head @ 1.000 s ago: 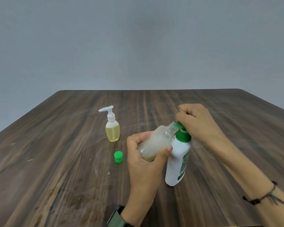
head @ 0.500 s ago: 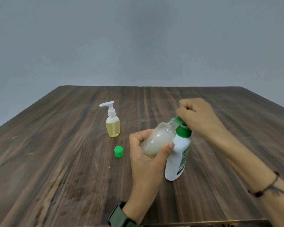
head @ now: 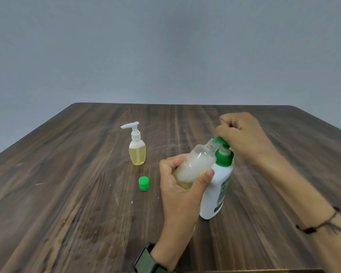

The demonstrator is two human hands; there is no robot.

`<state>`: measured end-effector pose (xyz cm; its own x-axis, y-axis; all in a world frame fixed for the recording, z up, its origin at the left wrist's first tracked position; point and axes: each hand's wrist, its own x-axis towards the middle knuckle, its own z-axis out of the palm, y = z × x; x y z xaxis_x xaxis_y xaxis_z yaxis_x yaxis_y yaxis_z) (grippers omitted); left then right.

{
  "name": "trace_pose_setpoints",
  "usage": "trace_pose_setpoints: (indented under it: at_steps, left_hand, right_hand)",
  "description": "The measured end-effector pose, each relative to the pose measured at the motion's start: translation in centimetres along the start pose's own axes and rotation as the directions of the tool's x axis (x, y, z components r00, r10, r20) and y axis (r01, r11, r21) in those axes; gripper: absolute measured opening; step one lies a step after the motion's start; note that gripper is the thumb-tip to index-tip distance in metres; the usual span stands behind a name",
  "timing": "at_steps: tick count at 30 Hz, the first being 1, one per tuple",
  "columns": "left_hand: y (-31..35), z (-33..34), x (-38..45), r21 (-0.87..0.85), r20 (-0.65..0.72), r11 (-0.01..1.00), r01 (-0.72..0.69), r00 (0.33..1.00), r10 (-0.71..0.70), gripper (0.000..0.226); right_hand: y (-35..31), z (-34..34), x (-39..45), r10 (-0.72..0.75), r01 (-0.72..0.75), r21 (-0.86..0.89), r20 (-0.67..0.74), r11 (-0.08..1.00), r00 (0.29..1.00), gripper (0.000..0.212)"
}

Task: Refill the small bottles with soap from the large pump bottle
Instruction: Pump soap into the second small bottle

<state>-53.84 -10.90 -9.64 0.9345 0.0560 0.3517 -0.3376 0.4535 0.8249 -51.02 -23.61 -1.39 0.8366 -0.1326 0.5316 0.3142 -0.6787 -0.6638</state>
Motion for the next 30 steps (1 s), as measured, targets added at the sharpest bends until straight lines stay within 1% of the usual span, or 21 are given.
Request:
trace_pose_setpoints:
  at_steps: [2,5,8,11,14,17,20,23,25,27,30]
  left_hand:
    - [-0.11,0.05,0.07,0.008,-0.010,1.000,0.007,1.000,-0.007,0.039]
    - [-0.10,0.13,0.04,-0.011,-0.008,0.999,0.035,0.999,-0.035,0.038]
    - [-0.12,0.07,0.09,-0.023,-0.022,0.999,0.037,0.999,-0.037,0.039]
    - [-0.04,0.06,-0.01,-0.029,-0.010,0.999,0.044,0.999,-0.045,0.040]
    - [0.00,0.11,0.04,-0.034,-0.010,0.998,0.046,0.999,-0.046,0.040]
    - [0.04,0.16,-0.02,-0.043,-0.018,0.998,0.047,0.999,-0.048,0.041]
    - [0.04,0.21,0.00,-0.048,-0.024,0.998,0.044,0.999,-0.045,0.044]
    - [0.26,0.35,-0.04,-0.054,-0.019,0.997,0.060,0.998,-0.061,0.045]
    - [0.28,0.32,0.10,-0.066,-0.011,0.996,0.058,0.998,-0.059,0.046]
    - [0.23,0.25,0.12,-0.056,-0.021,0.996,0.063,0.998,-0.064,0.043]
    - [0.11,0.39,-0.16,-0.027,-0.004,0.996,0.086,0.996,-0.086,0.041]
  right_hand:
    - [0.28,-0.01,-0.02,0.020,-0.019,0.042,-0.023,0.999,1.000,0.044]
    - [0.21,0.12,-0.20,-0.005,0.005,-0.004,0.001,1.000,1.000,0.044]
    - [-0.02,0.08,-0.10,-0.009,0.011,0.027,-0.048,1.000,0.999,0.042]
    - [0.03,0.07,-0.35,-0.009,0.009,-0.001,-0.011,1.000,1.000,0.043]
    - [0.13,0.00,-0.19,0.016,-0.014,0.059,-0.027,0.998,1.000,0.044]
    - [-0.03,0.02,-0.19,-0.001,0.001,0.011,0.026,1.000,1.000,0.041]
    - [0.01,-0.15,-0.08,0.002,-0.002,0.025,0.003,1.000,1.000,0.042]
    - [-0.25,-0.52,0.23,-0.013,0.013,-0.010,0.074,1.000,0.997,0.042]
    - [-0.31,-0.47,0.26,-0.020,0.021,-0.018,0.055,1.000,0.998,0.041]
    - [-0.45,-0.47,0.34,-0.022,0.024,-0.036,0.053,0.999,0.998,0.038]
    - [-0.56,-0.71,0.40,-0.032,0.036,-0.039,0.109,0.999,0.994,0.040]
